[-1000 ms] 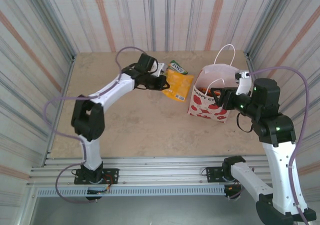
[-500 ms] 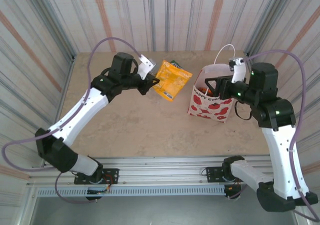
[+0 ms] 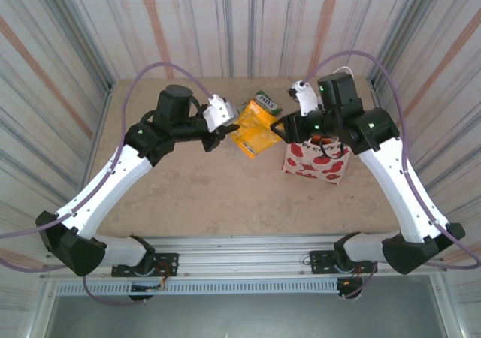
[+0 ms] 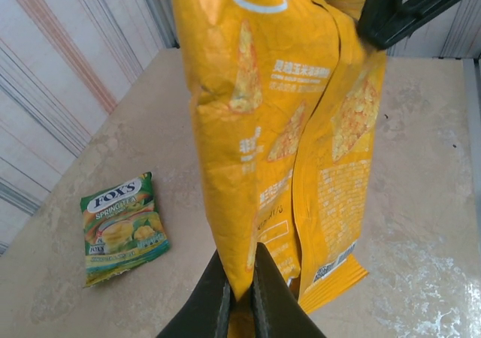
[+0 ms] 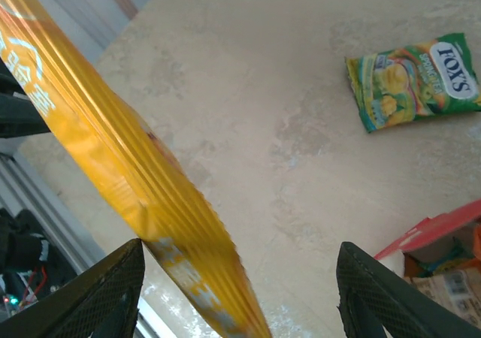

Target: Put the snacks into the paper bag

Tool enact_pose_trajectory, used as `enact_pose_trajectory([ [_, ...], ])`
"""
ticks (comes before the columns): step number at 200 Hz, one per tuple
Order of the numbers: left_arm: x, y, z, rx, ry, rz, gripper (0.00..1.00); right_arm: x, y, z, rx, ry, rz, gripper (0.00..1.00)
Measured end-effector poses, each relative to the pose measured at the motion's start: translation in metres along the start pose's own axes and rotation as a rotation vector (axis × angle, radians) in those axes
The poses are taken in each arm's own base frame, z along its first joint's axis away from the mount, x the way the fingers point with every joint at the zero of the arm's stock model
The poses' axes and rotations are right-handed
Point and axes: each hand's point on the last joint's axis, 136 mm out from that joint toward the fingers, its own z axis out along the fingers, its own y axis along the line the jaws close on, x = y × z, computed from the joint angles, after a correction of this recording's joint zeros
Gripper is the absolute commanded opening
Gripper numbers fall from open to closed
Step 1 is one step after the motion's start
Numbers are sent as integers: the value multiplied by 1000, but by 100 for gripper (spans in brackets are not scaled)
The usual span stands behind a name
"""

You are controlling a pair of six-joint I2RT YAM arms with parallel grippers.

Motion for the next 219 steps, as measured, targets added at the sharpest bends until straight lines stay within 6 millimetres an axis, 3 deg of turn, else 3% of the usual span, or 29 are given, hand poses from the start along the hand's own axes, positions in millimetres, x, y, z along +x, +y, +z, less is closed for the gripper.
enact_pose_trajectory([
  [36,2,-2,0,6,11,13,0,-1,8,16,-29,44,-40,56],
  [83,7,3,1,-33,40,18,1,1,20,21,-106,62,-94,20],
  [99,8,4,2,-40,45,17,3,1,25,21,-129,62,-119,12],
  [122,8,5,2,-43,46,12,15,1,28,21,-146,60,-137,7],
  [159,9,10,2,-70,53,-15,43,-2,27,16,-136,40,-151,3],
  [186,5,16,3,-105,42,-37,52,-12,12,0,-93,-12,-120,1],
  [219,6,25,10,-133,47,-69,54,-48,-38,-41,31,-167,54,0],
])
